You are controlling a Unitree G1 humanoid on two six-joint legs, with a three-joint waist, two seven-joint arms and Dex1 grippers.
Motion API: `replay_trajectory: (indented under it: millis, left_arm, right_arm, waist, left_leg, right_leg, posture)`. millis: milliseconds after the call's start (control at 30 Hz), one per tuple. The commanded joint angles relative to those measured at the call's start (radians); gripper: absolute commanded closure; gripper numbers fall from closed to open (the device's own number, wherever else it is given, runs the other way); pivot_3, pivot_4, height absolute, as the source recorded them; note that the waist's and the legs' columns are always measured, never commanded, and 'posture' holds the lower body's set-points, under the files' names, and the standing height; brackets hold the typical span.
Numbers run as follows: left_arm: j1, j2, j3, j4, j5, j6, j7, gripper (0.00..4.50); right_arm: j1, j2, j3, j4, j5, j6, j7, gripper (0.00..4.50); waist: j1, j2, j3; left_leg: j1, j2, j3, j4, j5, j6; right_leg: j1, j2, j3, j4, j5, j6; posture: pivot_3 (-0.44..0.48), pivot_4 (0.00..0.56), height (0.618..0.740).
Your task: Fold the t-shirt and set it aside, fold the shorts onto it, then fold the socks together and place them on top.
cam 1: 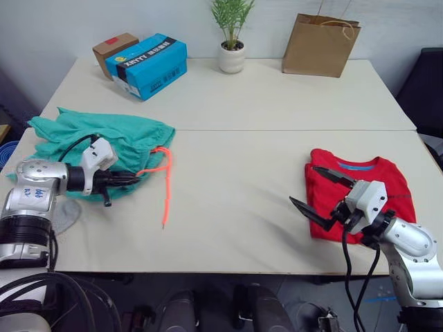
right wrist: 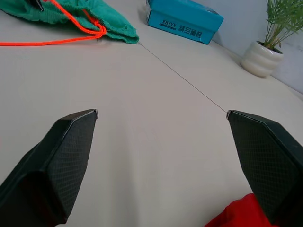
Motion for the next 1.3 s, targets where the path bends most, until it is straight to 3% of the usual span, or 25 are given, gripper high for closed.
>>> replay_trajectory:
  millis: [33,233,467,633,767,967,1100,1200,1300]
  left_arm:
    - [-0.049,-0.095,-0.040,-0.185,-0.073,0.046,-0.034,4.48]
    - [-0.049,-0.296,-0.203,-0.332,-0.065,0.088,-0.047,4.48]
    - [-0.077,-0.521,-0.355,-0.216,0.050,0.011,0.049,4.48]
    - [-0.056,-0.579,-0.327,-0.282,0.018,0.049,0.109,3.14]
    - [0.007,-0.516,-0.238,-0.440,-0.055,0.078,0.116,1.90]
    - [0.109,-0.361,-0.091,-0.654,-0.220,0.249,0.106,0.02]
    - [0.276,-0.185,0.099,-0.755,-0.259,0.248,0.108,0.01]
    - [0.479,-0.037,0.166,-0.705,-0.143,0.018,0.014,0.01]
    - [0.589,0.022,0.241,-0.706,-0.125,-0.068,0.017,0.01]
  right_arm:
    - [-0.012,-0.036,-0.044,0.020,0.009,-0.021,0.021,0.00]
    - [-0.009,-0.075,-0.043,0.035,-0.017,-0.010,0.025,0.00]
    - [0.032,-0.098,-0.061,-0.012,0.019,0.118,-0.015,0.00]
    - [0.092,-0.115,-0.066,-0.051,0.017,0.149,0.007,0.00]
    - [0.073,-0.125,-0.043,-0.029,0.017,0.129,0.050,0.00]
    - [0.017,-0.103,-0.027,0.007,0.035,0.029,0.130,0.00]
    - [-0.044,-0.171,0.055,-0.090,0.070,0.130,0.218,0.00]
    - [-0.097,-0.166,0.168,-0.066,-0.019,0.118,0.234,0.00]
    - [-0.143,-0.160,0.250,-0.014,-0.095,0.077,0.258,0.00]
  waist:
    - [0.004,-0.001,0.000]
    - [0.001,-0.001,0.000]
    - [0.000,-0.002,0.000]
    - [-0.002,-0.002,0.000]
    - [-0.008,-0.002,0.000]
    - [-0.011,-0.002,0.000]
    - [-0.028,-0.002,0.000]
    - [-0.032,-0.003,0.000]
    - [-0.022,-0.003,0.000]
  left_leg:
    - [0.000,0.000,0.000,0.000,0.000,0.000]
    - [0.001,-0.001,0.002,0.001,0.001,0.000]
    - [0.009,0.001,0.008,-0.001,0.001,0.000]
    - [0.010,0.002,0.009,-0.002,0.000,-0.001]
    - [0.011,0.003,0.009,-0.003,0.000,-0.001]
    - [0.011,0.004,0.009,-0.003,0.000,-0.002]
    - [0.012,0.005,0.010,-0.003,-0.001,-0.003]
    - [0.013,0.007,0.010,-0.004,-0.002,-0.005]
    - [0.011,0.008,0.011,-0.004,-0.006,0.000]
  right_leg:
    - [0.000,0.000,0.001,0.000,0.000,0.000]
    - [0.001,0.001,0.004,0.000,0.000,0.002]
    - [0.003,0.006,0.014,0.001,0.000,0.002]
    - [0.003,0.007,0.015,0.000,0.000,0.002]
    - [0.003,0.008,0.017,0.000,0.000,0.002]
    - [0.003,0.010,0.017,0.000,0.000,0.002]
    - [0.003,0.010,0.018,0.000,0.000,0.002]
    - [0.002,0.012,0.019,-0.001,-0.001,0.001]
    - [0.000,0.012,0.018,-0.001,-0.002,-0.001]
  posture:
    - [0.000,0.150,0.740]
    - [0.000,0.150,0.740]
    - [0.000,0.150,0.740]
    - [0.000,0.150,0.740]
    - [0.000,0.150,0.740]
    - [0.000,0.150,0.740]
    - [0.000,0.150,0.740]
    - [0.000,0.150,0.740]
    - [0.000,0.150,0.740]
